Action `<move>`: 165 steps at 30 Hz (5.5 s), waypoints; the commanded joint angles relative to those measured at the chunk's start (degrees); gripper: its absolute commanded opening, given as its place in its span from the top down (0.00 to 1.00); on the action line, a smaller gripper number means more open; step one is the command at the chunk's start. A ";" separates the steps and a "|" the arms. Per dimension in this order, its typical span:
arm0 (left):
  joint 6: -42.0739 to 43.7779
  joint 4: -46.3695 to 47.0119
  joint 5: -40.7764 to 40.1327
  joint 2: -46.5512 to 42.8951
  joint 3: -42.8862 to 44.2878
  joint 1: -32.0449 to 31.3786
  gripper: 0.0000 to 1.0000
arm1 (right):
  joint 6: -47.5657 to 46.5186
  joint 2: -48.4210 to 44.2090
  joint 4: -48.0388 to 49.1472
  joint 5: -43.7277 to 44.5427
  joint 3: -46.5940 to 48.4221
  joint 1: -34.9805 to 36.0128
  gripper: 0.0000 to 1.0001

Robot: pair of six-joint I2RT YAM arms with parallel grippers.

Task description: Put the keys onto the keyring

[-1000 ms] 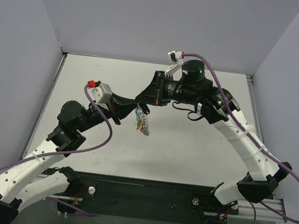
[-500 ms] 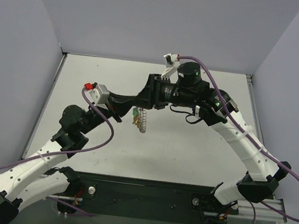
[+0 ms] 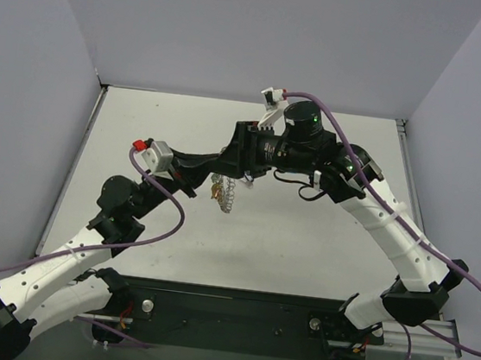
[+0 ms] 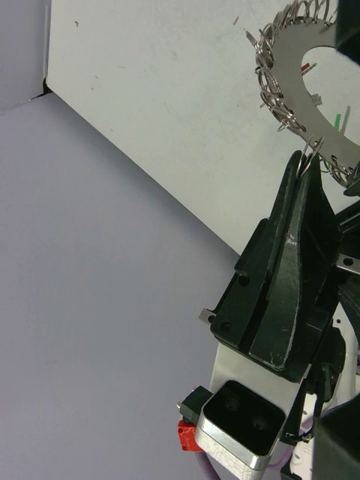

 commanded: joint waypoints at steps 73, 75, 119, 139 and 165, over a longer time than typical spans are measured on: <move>-0.87 -27.62 22.05 3.39 15.96 20.75 1.00 | -19.07 53.97 2.36 16.19 14.25 -19.99 1.00; -0.96 -27.71 21.96 3.13 15.78 20.76 1.00 | -18.98 50.98 2.81 15.92 11.71 -19.99 1.00; 11.87 -49.59 32.17 -11.20 15.60 19.88 1.00 | -18.10 12.90 -1.41 11.17 -15.21 -13.58 0.47; 12.58 -50.82 29.69 -7.16 16.40 21.19 1.00 | -4.31 34.80 -1.06 12.15 -8.08 -8.92 0.59; 12.31 -51.88 30.58 -9.79 16.31 21.28 1.00 | 1.50 41.13 -4.66 13.64 -7.29 -8.65 0.77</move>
